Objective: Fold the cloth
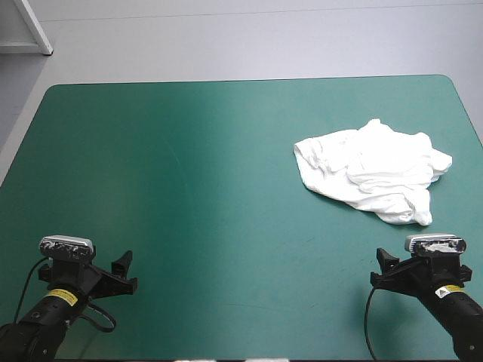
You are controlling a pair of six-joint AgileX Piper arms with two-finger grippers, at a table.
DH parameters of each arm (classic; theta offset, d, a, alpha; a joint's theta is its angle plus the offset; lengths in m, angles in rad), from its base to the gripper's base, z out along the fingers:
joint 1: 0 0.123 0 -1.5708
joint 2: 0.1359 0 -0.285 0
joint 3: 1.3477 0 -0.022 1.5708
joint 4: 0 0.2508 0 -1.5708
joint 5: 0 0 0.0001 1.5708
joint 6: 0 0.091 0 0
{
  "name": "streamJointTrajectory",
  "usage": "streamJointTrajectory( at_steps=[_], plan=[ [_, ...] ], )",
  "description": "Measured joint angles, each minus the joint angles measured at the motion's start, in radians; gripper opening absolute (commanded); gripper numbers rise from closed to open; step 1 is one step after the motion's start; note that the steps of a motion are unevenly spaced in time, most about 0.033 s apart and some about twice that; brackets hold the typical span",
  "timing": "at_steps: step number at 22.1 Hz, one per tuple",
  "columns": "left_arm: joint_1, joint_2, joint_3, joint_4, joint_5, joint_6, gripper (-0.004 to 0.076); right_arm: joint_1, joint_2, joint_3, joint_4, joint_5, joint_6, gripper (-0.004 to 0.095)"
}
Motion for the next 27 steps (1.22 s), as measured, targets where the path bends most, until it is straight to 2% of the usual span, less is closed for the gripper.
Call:
streamJointTrajectory(
  at_steps=[13, 17, 20, 24, 27],
  plan=[
    [0.0, 0.0, 0.0, 0.005, -0.023, 0.009, 0.0522, 0.0, 0.0, -0.011, -0.034, 0.01, 0.019, 0.0634],
    [0.0, 0.0, 0.0, 0.004, 0.027, 0.009, 0.0522, 0.0, 0.025, -0.161, -0.054, 0.076, 0.051, 0.0634],
    [0.0, 0.0, -0.008, 0.004, 0.045, 0.016, 0.0522, 0.0, 0.224, -0.439, -0.159, 0.173, 0.142, 0.0634],
    [0.0, 0.0, -0.09, 0.005, 0.053, 0.023, 0.0522, 0.0, 0.55, -0.762, -0.19, 0.304, 0.176, 0.0634],
    [0.0, 0.0, -0.166, 0.007, 0.054, 0.024, 0.0522, 0.0, 0.792, -0.957, -0.209, 0.337, 0.179, 0.0634]
  ],
)
